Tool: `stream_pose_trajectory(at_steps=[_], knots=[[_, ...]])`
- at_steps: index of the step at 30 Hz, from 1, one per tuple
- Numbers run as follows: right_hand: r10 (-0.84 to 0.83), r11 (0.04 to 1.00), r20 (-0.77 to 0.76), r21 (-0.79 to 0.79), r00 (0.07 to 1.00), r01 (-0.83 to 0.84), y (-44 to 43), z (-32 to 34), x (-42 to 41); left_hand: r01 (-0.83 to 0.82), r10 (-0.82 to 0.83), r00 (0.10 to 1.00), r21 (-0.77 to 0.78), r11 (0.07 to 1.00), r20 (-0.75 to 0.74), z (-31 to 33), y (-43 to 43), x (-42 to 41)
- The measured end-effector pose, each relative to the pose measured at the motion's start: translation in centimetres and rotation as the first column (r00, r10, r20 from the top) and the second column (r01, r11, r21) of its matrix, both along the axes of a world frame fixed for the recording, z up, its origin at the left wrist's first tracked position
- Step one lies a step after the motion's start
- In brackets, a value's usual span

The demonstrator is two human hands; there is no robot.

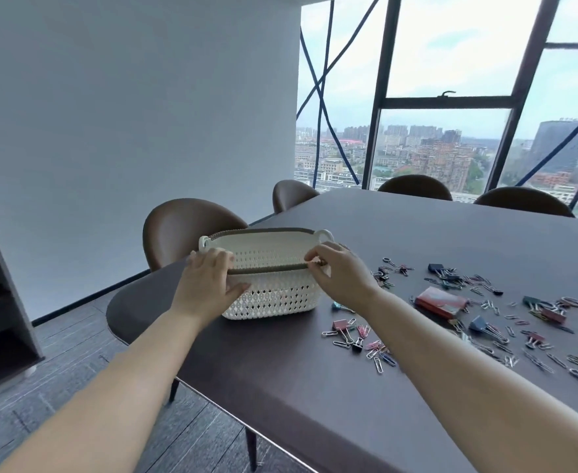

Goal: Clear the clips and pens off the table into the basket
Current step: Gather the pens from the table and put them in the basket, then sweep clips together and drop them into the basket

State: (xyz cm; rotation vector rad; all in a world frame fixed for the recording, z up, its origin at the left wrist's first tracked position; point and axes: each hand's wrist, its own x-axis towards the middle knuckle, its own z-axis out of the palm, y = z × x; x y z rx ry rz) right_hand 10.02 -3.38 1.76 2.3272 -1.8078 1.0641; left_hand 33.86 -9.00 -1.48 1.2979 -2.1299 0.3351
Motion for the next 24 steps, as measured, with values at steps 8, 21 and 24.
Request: stream_pose_trajectory(at_steps=[8,21,24], knots=[[-0.225,0.953,-0.027,0.202,0.974,0.226,6.0,-5.5,-8.8,0.437,-0.449,0.884,0.11,0.893,0.128,-3.9,5.2,-11.2],[-0.471,0.823,-0.093,0.312,0.877,0.475,17.6,-6.8,-18.9,0.21,-0.497,0.827,0.678,0.705,0.261,-5.4,10.0,-24.6],[-0.506,0.78,-0.139,0.348,0.851,0.521,19.8,-6.9,-19.9,0.324,-0.573,0.804,0.691,0.647,0.16,-5.1,12.0,-25.8]])
